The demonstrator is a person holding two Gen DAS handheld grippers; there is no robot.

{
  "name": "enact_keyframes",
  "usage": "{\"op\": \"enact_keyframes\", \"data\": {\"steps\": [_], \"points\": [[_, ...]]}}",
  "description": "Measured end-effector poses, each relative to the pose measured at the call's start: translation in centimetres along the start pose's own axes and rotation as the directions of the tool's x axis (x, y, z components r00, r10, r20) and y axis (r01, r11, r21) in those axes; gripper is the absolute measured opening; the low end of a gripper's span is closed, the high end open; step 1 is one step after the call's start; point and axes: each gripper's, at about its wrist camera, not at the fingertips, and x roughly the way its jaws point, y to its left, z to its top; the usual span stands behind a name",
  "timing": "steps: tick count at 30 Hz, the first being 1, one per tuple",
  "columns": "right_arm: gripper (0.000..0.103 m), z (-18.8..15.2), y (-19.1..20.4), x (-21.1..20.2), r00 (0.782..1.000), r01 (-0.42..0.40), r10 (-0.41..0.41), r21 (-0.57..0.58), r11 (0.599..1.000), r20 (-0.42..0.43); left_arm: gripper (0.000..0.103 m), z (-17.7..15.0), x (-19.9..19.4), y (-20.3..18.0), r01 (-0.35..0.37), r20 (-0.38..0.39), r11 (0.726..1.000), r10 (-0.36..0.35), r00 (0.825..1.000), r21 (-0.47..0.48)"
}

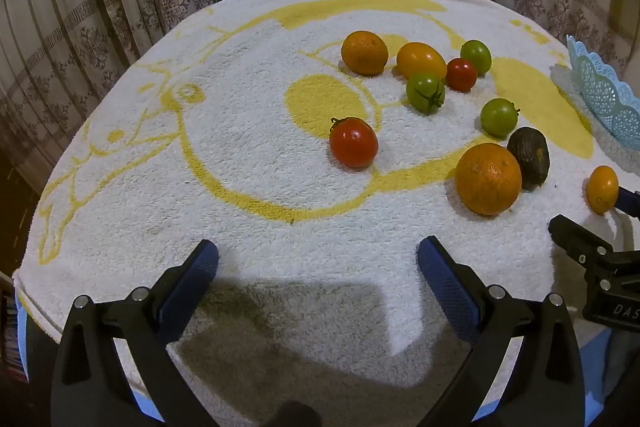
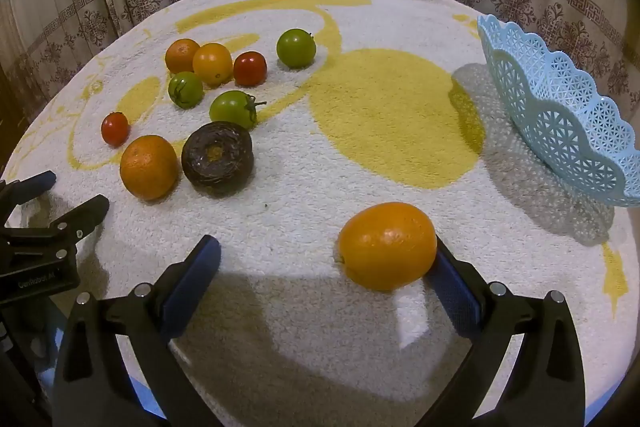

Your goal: Organize fruits

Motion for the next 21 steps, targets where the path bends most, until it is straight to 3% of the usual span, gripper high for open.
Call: {"op": "enact_keyframes", "data": {"steps": [21], "points": [[0.101, -0.02, -0.14, -0.01, 1.0, -0.001, 0.001, -0.001, 1.0, 0.0, 0.098, -0.37, 0.5, -0.02, 0.011, -0.003, 1.0, -0.011, 1.0, -0.004]]}}
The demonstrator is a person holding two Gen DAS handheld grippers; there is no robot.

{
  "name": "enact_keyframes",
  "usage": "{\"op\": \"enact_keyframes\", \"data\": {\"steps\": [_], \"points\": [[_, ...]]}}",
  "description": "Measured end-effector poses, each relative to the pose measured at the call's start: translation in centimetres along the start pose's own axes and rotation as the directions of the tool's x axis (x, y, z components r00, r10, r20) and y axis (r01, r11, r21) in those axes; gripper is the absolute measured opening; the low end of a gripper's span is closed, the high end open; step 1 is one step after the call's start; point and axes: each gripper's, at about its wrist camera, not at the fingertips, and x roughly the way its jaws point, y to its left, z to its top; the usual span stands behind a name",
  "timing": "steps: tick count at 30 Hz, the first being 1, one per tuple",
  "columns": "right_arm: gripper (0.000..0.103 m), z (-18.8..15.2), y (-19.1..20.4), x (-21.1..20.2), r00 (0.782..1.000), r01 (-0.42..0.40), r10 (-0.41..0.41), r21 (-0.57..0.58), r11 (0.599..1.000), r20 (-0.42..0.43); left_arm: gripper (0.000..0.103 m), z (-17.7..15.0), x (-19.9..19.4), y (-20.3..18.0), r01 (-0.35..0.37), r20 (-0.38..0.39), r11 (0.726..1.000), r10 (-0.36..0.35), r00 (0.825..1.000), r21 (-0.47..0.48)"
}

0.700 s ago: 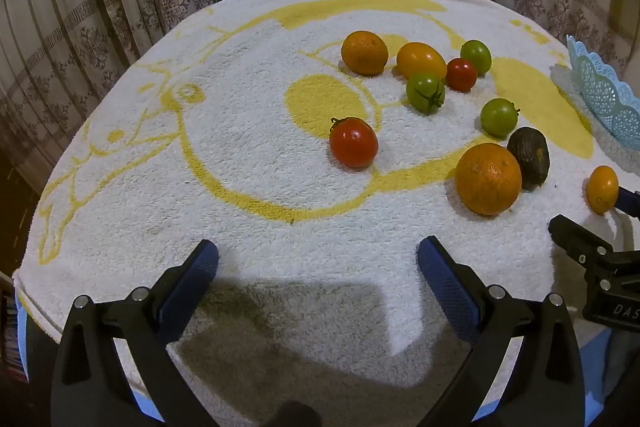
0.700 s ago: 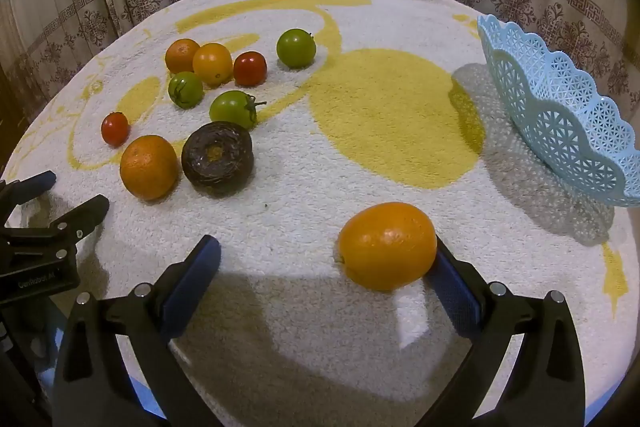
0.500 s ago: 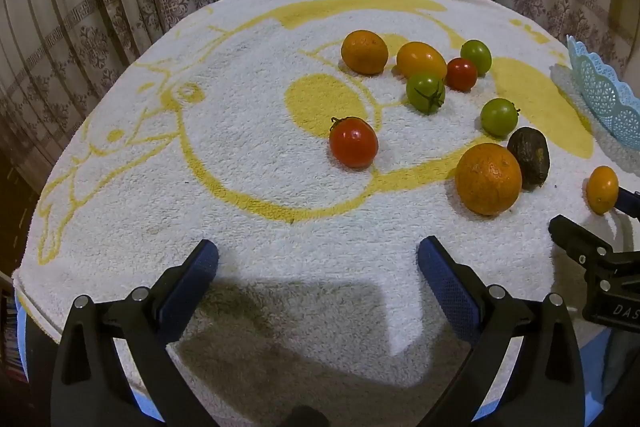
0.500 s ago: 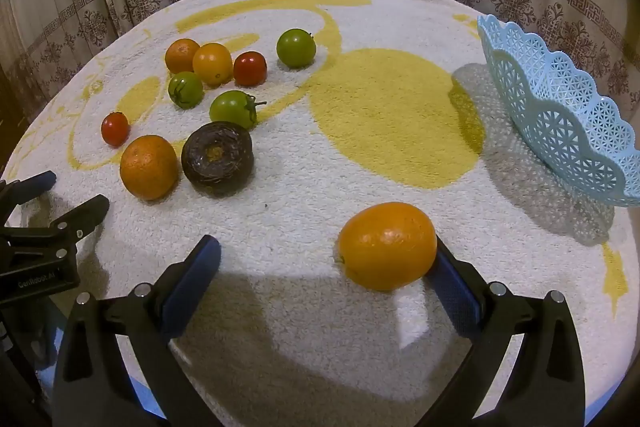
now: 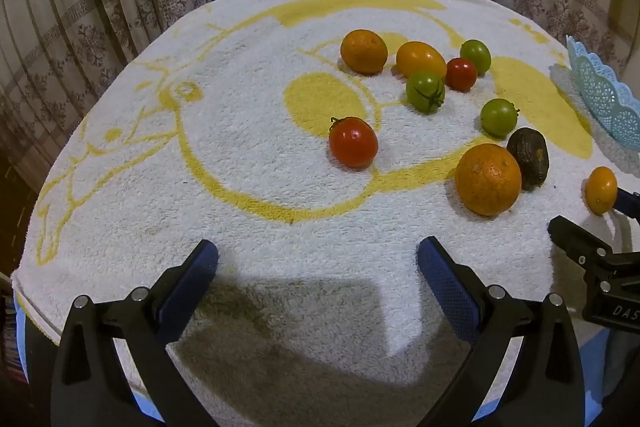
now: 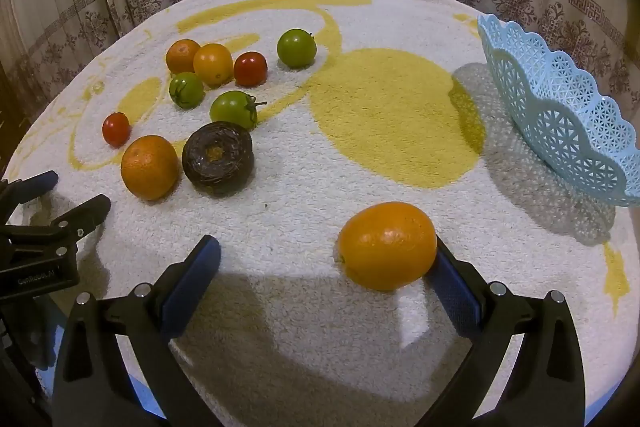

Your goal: Organize fruits

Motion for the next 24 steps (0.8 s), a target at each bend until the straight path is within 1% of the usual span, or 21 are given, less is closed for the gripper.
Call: {"op": "enact_keyframes", "data": {"steps": [19, 24], "points": [[0.101, -0.1, 0.03, -0.03, 1.0, 0.0, 0.0, 0.0, 1.0, 0.001, 0.098, 0.23, -0.25, 0.05, 0.003, -0.001, 1.0, -0.003, 1.0, 0.0], [0.101, 0.05, 0.03, -0.27, 1.0, -0.002, 0.002, 0.001, 1.0, 0.001, 0.098, 0.5, -0.78, 0.48, 0.042, 0.011, 0.999, -0.042, 0.999, -0.025]]}}
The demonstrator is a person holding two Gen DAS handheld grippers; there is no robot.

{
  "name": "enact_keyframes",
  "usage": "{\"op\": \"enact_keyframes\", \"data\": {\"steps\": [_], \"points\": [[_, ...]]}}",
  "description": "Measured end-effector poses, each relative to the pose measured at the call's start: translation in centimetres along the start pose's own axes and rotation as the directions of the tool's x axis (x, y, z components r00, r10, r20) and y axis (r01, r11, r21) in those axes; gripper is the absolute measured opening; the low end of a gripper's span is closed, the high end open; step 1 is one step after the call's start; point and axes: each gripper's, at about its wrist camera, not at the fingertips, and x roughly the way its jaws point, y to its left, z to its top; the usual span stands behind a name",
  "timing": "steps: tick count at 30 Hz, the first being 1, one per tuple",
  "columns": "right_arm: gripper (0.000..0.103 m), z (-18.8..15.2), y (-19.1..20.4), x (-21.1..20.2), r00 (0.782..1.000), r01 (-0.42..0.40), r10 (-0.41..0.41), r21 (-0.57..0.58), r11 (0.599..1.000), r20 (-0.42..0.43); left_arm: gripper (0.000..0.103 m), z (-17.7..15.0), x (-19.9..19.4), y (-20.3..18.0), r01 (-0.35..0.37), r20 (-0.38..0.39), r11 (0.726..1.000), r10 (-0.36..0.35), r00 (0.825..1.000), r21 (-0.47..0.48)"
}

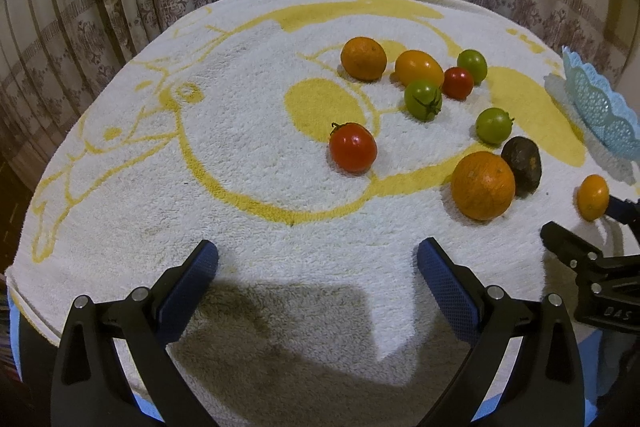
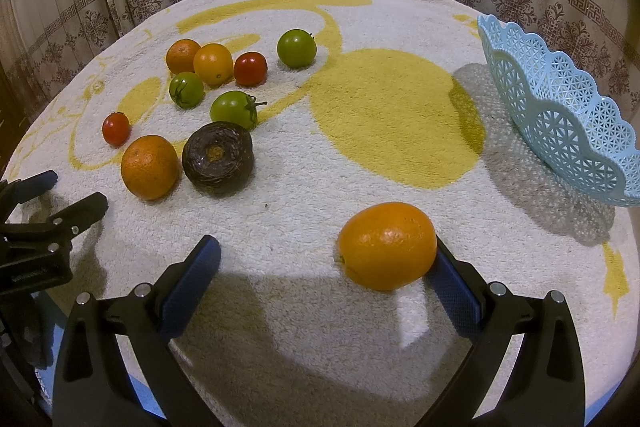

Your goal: Organize fruits

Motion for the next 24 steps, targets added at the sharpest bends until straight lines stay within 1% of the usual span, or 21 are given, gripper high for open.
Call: {"op": "enact_keyframes", "data": {"steps": [3, 5, 9, 12, 17, 24], "points": [[0.101, 0.0, 0.1, -0.3, 1.0, -0.007, 0.007, 0.005, 1.0, 0.001, 0.098, 0.1, -0.3, 0.4, 0.031, 0.007, 0.999, -0.031, 0.999, -0.017], [0.101, 0.0, 0.0, -0.5, 1.0, -0.023, 0.023, 0.013, 1.0, 0.004, 0.098, 0.1, -0.7, 0.7, 0.039, 0.013, 0.999, -0.039, 0.999, -0.018], [0.101, 0.3, -0.9, -1.2, 0.997, -0.075, 0.074, 0.047, 0.996, 0.02, 0.098, -0.1, -1.5, 1.0, 0.026, 0.033, 1.0, -0.026, 0.999, 0.0], [0.101, 0.4, -1.3, -1.5, 0.995, -0.096, 0.094, 0.063, 0.993, 0.026, 0.098, 0.1, -2.1, 1.6, -0.001, 0.059, 1.0, 0.001, 0.998, 0.007], [0.101, 1.1, -1.7, -3.2, 0.992, -0.104, 0.098, 0.069, 0.992, 0.076, 0.098, 0.9, -2.3, 2.9, -0.03, 0.083, 0.999, 0.031, 0.996, -0.015], [0.101, 1.5, -1.5, -5.1, 0.983, -0.134, 0.127, 0.045, 0.99, 0.134, 0.098, 2.3, -1.5, 2.1, -0.039, 0.101, 0.999, 0.038, 0.994, 0.011]]}}
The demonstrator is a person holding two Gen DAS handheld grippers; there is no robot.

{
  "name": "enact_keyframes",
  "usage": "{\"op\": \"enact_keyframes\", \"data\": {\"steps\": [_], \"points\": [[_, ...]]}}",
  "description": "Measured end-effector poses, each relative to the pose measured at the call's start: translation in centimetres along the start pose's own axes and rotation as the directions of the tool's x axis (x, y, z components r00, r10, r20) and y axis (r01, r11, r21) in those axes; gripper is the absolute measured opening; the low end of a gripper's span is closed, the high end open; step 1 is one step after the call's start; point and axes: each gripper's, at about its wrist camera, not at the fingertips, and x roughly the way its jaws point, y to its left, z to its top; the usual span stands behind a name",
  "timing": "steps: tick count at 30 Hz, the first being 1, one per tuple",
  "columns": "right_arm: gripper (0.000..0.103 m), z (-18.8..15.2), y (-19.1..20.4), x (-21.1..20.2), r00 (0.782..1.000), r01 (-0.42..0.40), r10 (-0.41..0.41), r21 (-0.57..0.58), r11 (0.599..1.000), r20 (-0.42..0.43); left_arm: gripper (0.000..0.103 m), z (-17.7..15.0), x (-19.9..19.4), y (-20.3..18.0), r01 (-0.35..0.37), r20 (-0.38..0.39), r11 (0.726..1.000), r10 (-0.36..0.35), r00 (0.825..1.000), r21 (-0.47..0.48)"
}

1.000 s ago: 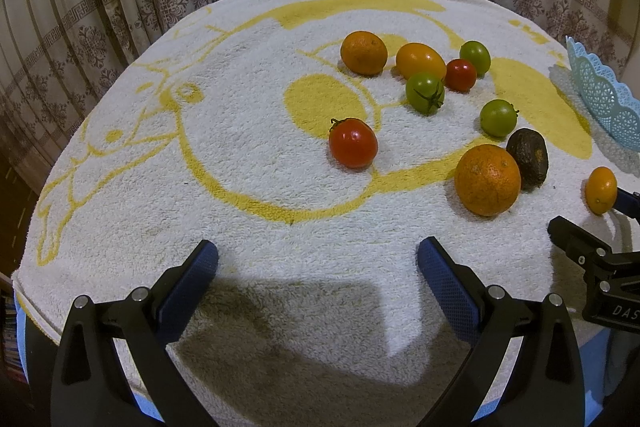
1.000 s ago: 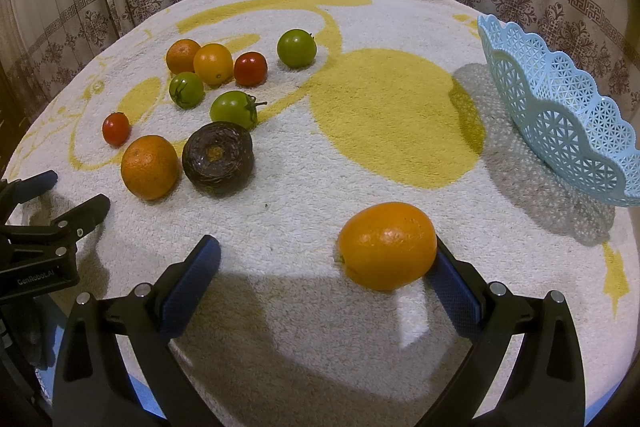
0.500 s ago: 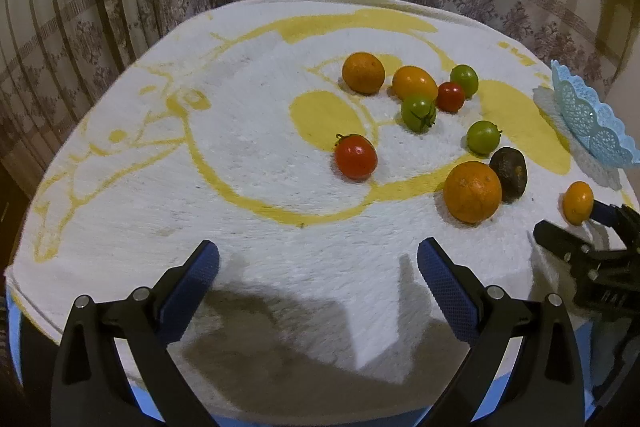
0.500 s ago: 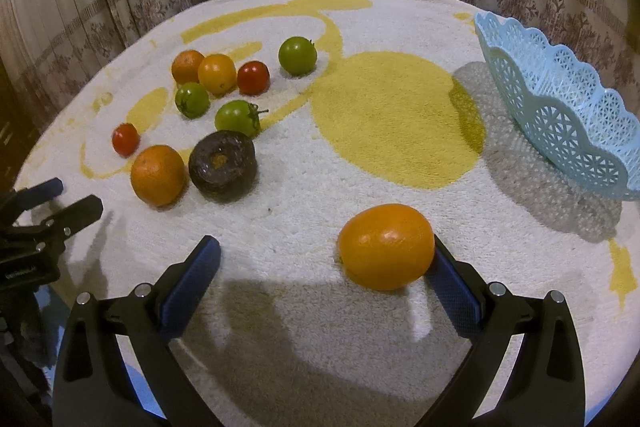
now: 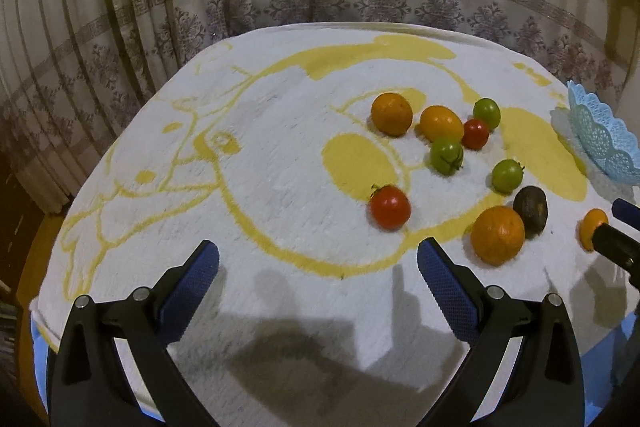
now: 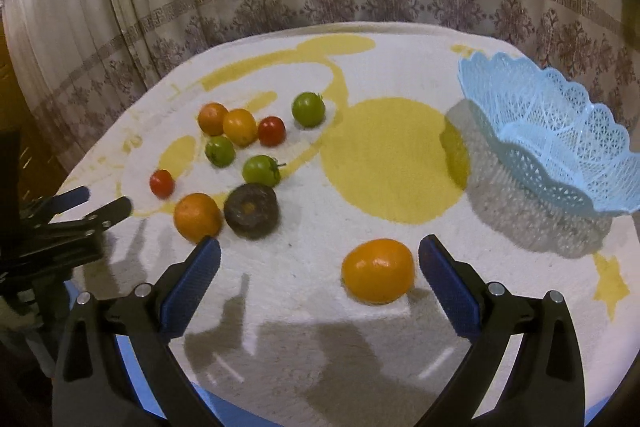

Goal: Organize fruits
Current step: 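Grasp the red tomato with the left tool while the right tool grasps the orange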

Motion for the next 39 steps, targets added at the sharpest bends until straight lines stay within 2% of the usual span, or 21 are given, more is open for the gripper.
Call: {"op": "enact_keyframes", "data": {"steps": [4, 7, 13, 17, 21, 22, 25, 27, 36, 39], "points": [[0.101, -0.2, 0.4, 0.4, 1.0, 0.004, -0.004, -0.022, 1.0, -0.013, 0.097, 0.6, 1.0, -0.6, -0.02, -0.007, 0.999, 0.02, 1.0, 0.027], [0.101, -0.3, 0.4, 0.9, 1.0, 0.004, -0.004, -0.021, 1.0, -0.027, 0.085, 1.1, 1.9, -0.9, -0.009, -0.027, 0.999, 0.01, 1.0, 0.035], [0.101, -0.4, 0.0, 1.0, 1.0, -0.006, 0.005, -0.014, 1.0, -0.026, 0.077, 1.7, 2.6, -1.9, 0.03, -0.027, 0.998, -0.028, 0.999, 0.055], [0.101, -0.4, -1.0, 1.2, 1.0, -0.001, 0.002, 0.023, 1.0, -0.03, 0.068, 2.0, 3.0, -2.5, 0.046, -0.026, 0.996, -0.045, 0.999, 0.071], [0.1, -0.5, -1.6, 1.2, 1.0, 0.011, -0.01, 0.033, 0.999, -0.025, 0.056, 2.1, 3.8, -2.4, 0.068, -0.046, 0.996, -0.066, 0.997, 0.05], [0.099, -0.4, -1.6, 1.2, 1.0, 0.016, -0.015, 0.031, 0.999, -0.026, 0.055, 2.1, 3.9, -2.3, 0.072, -0.051, 0.996, -0.069, 0.996, 0.046], [0.085, -0.6, -1.8, 1.7, 0.998, 0.036, -0.035, 0.031, 0.999, -0.042, 0.052, 1.9, 4.0, -2.2, 0.086, -0.047, 0.995, -0.084, 0.995, 0.042], [0.076, -0.6, -2.2, 2.2, 0.997, 0.041, -0.038, 0.048, 0.998, -0.062, 0.045, 1.9, 4.0, -2.3, 0.097, -0.043, 0.994, -0.095, 0.995, 0.047], [0.053, -0.9, -3.1, 2.9, 0.994, 0.075, -0.069, 0.07, 0.995, -0.08, 0.03, 1.6, 3.4, -2.4, 0.127, -0.025, 0.991, -0.127, 0.992, 0.036], [0.045, -1.0, -3.1, 2.7, 0.993, 0.091, -0.085, 0.066, 0.994, -0.078, 0.028, 1.6, 3.1, -2.4, 0.133, -0.02, 0.991, -0.132, 0.991, 0.022]]}}
